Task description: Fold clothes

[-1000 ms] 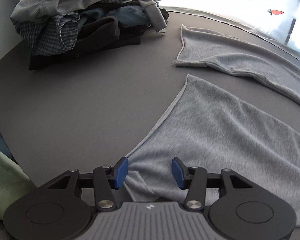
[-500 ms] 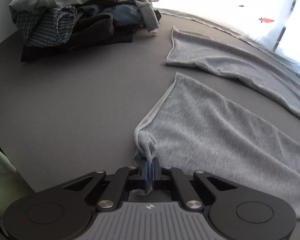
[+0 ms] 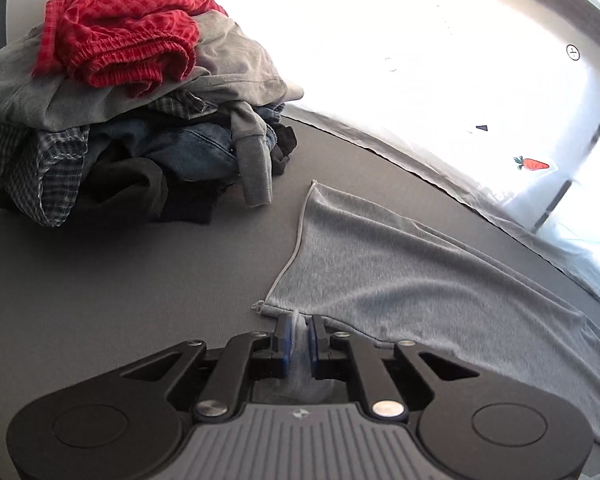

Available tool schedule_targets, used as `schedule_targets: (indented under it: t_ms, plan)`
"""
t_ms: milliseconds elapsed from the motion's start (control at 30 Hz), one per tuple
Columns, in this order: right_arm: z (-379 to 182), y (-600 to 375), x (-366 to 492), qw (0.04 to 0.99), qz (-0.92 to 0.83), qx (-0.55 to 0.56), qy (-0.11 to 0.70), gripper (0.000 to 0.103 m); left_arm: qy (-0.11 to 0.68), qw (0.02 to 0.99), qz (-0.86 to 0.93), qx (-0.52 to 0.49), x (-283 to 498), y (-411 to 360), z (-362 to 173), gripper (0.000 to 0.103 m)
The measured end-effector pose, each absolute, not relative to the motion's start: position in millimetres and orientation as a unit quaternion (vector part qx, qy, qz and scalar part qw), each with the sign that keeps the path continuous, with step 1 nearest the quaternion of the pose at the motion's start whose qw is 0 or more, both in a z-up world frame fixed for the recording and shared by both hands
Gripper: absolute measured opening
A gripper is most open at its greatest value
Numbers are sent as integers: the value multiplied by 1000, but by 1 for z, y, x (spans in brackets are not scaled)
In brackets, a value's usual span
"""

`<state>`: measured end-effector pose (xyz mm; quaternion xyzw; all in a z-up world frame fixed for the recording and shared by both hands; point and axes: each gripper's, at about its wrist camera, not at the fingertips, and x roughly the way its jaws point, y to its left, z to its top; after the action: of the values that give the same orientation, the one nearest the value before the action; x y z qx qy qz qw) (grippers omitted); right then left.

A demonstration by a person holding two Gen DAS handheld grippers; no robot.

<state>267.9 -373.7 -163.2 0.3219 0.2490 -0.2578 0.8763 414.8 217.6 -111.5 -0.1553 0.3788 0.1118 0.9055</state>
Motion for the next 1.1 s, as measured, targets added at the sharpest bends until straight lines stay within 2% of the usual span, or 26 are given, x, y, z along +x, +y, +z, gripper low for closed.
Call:
schedule_targets:
  t_ms: [33,200,333,500,633,933,1100]
  plan:
    - [-168,-371,266,874,-255,325,255,29,379,904,111,-164,410,218,-113,21]
    - [-198,-365,251,849,-244,370,288,29,420,874,105,-223,387,224,-141,21]
    - [-217,-369,239,817,-245,440,280,28,442,855,107,-248,377,222,-158,21]
    - [-225,-374,232,794,-246,489,263,28,444,860,95,-234,391,214,-155,22]
    - [-223,-373,232,793,-242,499,255,28,447,863,90,-216,413,207,-156,28]
    - [-232,-371,232,766,-252,537,249,29,480,854,91,-179,451,198,-174,33]
    - [-237,-368,243,759,-253,541,260,26,481,857,87,-165,466,193,-179,31]
